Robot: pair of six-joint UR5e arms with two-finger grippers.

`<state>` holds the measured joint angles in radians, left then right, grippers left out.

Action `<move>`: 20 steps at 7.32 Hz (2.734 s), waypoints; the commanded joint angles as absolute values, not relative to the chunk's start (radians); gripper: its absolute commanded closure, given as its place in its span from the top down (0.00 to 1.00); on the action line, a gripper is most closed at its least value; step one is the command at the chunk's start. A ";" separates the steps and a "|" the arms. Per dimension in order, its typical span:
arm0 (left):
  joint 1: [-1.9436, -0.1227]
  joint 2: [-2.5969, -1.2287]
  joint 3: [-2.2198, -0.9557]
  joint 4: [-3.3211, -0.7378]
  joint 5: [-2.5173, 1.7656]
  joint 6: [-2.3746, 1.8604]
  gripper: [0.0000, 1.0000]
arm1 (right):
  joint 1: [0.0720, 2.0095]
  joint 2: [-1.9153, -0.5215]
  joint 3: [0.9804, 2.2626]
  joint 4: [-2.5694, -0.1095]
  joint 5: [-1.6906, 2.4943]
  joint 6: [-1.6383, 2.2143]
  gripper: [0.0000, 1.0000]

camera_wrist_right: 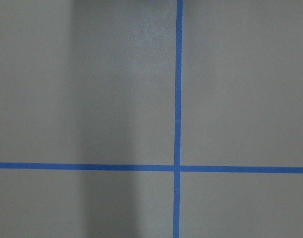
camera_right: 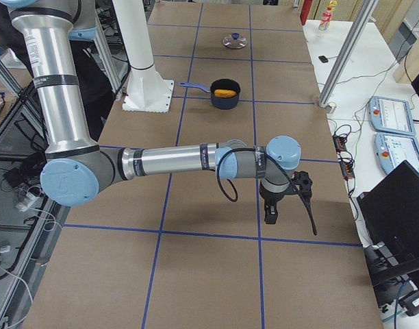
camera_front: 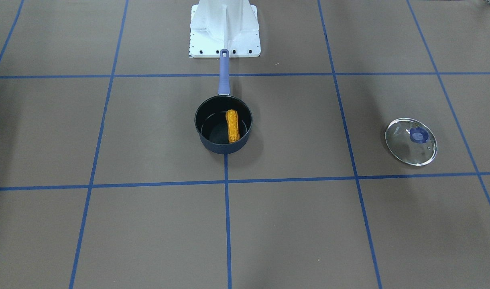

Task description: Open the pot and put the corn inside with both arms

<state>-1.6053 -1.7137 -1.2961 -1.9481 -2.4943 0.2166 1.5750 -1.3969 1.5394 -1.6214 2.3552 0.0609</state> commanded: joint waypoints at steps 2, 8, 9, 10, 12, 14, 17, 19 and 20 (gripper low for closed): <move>-1.605 -1.715 -1.298 -1.950 -2.494 0.216 0.98 | 1.575 -1.410 1.564 -1.621 2.364 0.067 1.00; -1.605 -1.723 -1.301 -1.948 -2.494 0.213 0.98 | 1.652 -1.491 1.684 -1.634 2.364 0.074 1.00; -1.608 -1.711 -1.305 -1.956 -2.494 0.213 0.98 | 1.652 -1.508 1.690 -1.629 2.365 0.074 1.00; -1.609 -1.697 -1.337 -1.950 -2.494 0.213 0.98 | 1.652 -1.525 1.706 -1.628 2.367 0.074 1.00; -1.609 -1.579 -1.514 -1.915 -2.493 0.198 0.98 | 1.652 -1.536 1.724 -1.628 2.365 0.074 1.00; -1.611 -1.527 -1.676 -1.795 -2.493 0.170 0.98 | 1.652 -1.536 1.726 -1.628 2.365 0.074 1.00; -1.611 -1.485 -1.710 -1.795 -2.493 0.172 0.98 | 1.652 -1.536 1.726 -1.628 2.365 0.074 1.00; -1.611 -1.486 -1.710 -1.793 -2.493 0.172 0.98 | 1.651 -1.536 1.724 -1.629 2.365 0.074 1.00; -1.611 -1.489 -1.709 -1.792 -2.491 0.170 0.98 | 1.651 -1.534 1.718 -1.628 2.365 0.074 1.00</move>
